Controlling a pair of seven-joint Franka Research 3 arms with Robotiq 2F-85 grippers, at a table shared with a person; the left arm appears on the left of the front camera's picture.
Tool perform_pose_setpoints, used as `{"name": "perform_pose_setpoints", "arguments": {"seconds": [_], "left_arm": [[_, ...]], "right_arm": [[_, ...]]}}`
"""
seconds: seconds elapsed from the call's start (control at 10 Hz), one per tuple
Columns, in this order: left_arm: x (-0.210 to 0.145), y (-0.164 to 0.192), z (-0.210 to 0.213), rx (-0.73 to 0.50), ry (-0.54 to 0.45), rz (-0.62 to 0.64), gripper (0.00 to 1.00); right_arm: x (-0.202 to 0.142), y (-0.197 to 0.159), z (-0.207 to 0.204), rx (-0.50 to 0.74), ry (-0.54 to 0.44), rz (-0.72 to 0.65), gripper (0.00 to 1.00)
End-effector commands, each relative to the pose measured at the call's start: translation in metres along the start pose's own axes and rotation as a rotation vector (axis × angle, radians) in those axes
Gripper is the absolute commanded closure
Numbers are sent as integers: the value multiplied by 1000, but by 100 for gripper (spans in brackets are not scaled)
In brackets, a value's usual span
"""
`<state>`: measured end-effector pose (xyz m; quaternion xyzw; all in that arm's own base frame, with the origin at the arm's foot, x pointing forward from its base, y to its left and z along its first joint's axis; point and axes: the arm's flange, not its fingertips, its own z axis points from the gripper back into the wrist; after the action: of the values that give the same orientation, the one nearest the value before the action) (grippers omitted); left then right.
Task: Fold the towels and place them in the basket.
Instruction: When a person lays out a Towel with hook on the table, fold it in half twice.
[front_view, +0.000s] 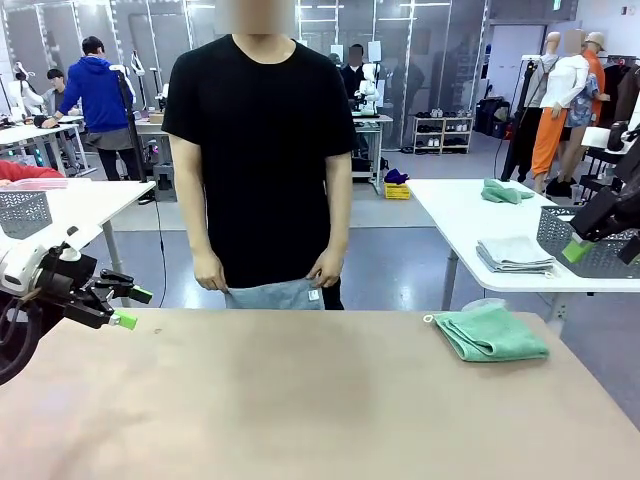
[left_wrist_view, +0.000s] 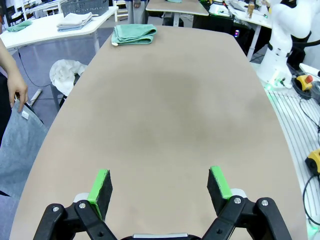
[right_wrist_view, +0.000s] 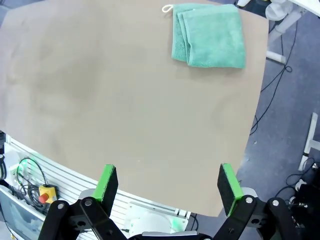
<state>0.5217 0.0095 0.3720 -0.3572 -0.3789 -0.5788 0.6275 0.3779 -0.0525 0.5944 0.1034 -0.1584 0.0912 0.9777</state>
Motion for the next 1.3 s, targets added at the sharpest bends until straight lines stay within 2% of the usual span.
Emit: {"name": "perform_pose_setpoints", "arguments": {"seconds": [0.0, 1.2], "left_arm": [[2, -1, 1, 0, 0, 3, 3], [2, -1, 1, 0, 0, 3, 3]], "right_arm": [[0, 2, 3, 5, 7, -11, 0], [0, 2, 3, 5, 7, -11, 0]]}}
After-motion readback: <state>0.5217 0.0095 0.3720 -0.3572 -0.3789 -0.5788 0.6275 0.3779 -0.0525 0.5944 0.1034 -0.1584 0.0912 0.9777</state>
